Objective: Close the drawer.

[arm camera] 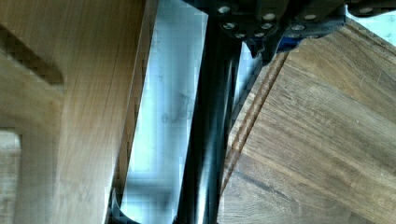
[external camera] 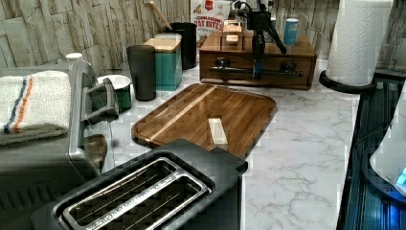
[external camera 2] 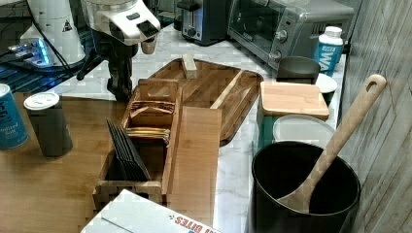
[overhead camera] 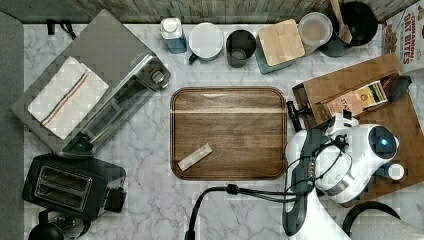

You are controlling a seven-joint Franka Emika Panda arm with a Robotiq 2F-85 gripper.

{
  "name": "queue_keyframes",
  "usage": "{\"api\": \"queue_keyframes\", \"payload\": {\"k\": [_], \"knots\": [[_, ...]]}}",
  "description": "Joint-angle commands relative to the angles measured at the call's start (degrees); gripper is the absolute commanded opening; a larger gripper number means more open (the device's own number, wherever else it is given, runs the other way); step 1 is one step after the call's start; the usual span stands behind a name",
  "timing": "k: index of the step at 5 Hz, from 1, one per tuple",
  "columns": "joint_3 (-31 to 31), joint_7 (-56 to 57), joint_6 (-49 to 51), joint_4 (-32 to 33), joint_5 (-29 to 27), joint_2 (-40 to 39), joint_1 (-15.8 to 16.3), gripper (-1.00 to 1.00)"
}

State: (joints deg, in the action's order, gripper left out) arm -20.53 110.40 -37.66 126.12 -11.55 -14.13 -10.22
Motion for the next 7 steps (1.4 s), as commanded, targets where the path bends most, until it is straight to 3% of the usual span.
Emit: {"api": "queue_keyframes", "payload": {"k": [1,7], "knots": [[-4.1,0.9,-14.0,-13.5,-0.2,-2.5,-3.9,-1.00],[-4.7,1.2,-13.9,-13.5,-0.6,-2.6,-3.3,-1.00]]}}
